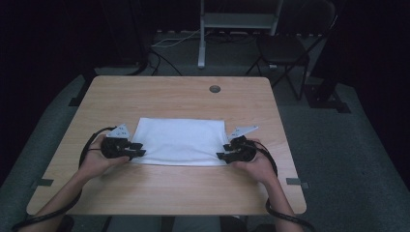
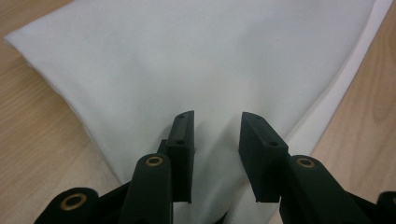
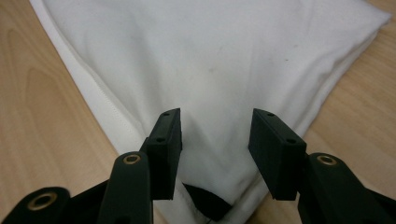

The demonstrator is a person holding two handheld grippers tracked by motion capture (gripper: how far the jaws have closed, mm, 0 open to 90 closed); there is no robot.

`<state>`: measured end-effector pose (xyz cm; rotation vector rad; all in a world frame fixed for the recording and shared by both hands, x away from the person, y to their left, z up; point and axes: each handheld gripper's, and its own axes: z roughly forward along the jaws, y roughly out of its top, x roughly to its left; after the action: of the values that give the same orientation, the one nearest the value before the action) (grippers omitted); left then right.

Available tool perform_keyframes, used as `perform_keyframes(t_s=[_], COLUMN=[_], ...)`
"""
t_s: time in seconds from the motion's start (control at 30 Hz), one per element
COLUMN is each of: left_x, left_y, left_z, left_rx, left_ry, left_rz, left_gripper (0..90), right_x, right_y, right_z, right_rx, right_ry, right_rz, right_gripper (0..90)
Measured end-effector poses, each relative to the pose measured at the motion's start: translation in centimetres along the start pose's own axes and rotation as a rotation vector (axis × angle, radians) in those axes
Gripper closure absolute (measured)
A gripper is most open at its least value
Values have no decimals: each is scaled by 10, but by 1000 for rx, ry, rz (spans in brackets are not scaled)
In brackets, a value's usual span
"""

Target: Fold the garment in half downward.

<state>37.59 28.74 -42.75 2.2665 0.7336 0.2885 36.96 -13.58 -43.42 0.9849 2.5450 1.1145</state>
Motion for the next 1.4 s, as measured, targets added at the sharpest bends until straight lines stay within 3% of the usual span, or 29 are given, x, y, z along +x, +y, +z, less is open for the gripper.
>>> perform_keyframes(t_s=[0.1,0.43,0.6,0.87,1.17,1.4], left_x=[7,16,18,14,8,4], left_y=[4,11,14,14,17,19], left_z=[4,10,13,13,13,7], left_rx=[0,5,6,11,11,-32], left_ry=[11,39,47,55,36,20], left_rz=[-21,-38,-49,-33,-51,-62], left_gripper=[656,652,647,607,445,355], right_x=[-4,-10,-13,-13,-9,-3], right_y=[4,12,13,12,14,16], right_z=[3,11,12,12,14,17], right_rx=[-1,1,-6,-12,-4,9], right_ry=[-14,-49,-49,-32,-26,-27], right_rz=[6,2,9,23,22,29], right_gripper=[532,526,522,472,376,252])
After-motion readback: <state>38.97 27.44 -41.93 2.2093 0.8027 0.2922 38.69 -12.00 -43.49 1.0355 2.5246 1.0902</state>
